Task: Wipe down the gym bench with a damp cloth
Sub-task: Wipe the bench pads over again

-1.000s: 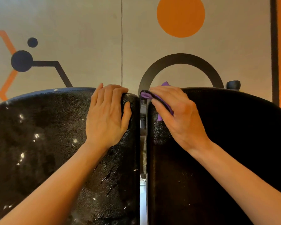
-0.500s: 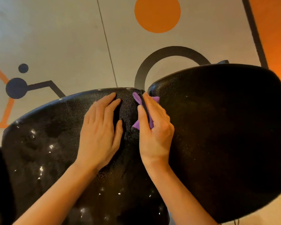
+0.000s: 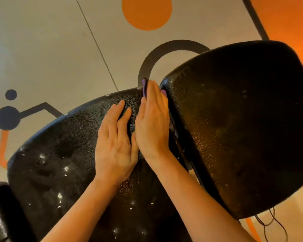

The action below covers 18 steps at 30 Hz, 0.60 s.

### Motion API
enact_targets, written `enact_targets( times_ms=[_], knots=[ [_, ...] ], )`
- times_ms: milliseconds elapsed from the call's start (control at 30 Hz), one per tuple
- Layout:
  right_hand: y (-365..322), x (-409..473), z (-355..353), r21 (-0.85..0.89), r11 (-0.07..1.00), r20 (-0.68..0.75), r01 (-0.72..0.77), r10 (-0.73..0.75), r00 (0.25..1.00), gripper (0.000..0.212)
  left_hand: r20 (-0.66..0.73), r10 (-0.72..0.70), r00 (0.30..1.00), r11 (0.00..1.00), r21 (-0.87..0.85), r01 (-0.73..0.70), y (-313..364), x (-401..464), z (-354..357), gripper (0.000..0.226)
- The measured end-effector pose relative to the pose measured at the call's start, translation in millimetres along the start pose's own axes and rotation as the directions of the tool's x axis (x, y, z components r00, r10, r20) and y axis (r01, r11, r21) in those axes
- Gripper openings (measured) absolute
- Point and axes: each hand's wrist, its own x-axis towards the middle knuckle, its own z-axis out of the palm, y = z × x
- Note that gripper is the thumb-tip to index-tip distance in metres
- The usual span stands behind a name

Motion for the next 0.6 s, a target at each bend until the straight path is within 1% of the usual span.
enact_targets(
  times_ms=[67,133,233,300,367,467,533,600],
  knots=[
    [7,-7,-5,0.027,0.999,0.01,0.043,-0.043,0.999,0.045,-0.018,0.007,1.0,1.0,-0.005,-0.007,0,0,0,0.055],
    [24,-33,-14,0.02,0.998,0.018,0.066,-0.067,0.998,0.049,-0.024,0.015,1.0,1.0,-0.005,-0.015,1,1,-1,0.054],
    [53,-84,-30,-0.042,0.999,0.045,-0.013,0.015,0.999,0.052,-0.023,0.007,1.0,1.0,-0.004,-0.007,2,1,-2,0.053],
    [60,-102,-34,-0.075,0.997,0.022,-0.012,0.014,1.0,0.052,-0.032,-0.001,0.999,1.0,-0.005,0.001,3,1,-2,0.053],
    [53,-92,-28,-0.065,0.997,0.006,-0.04,0.04,0.999,0.052,-0.043,0.001,0.999,1.0,-0.016,-0.002,3,1,-1,0.053],
    [26,-46,-11,-0.075,0.995,-0.032,-0.072,0.07,0.997,0.048,-0.041,0.005,0.999,0.999,-0.031,-0.007,3,0,1,0.052],
    [18,-25,-5,-0.093,0.994,-0.044,-0.051,0.047,0.998,0.046,-0.042,-0.002,0.999,0.999,-0.042,0.0,2,-1,1,0.052],
    [23,-21,-6,-0.065,0.998,-0.03,-0.011,0.009,1.0,0.045,-0.044,-0.001,0.999,0.999,-0.039,-0.001,2,-1,2,0.052]
  ],
)
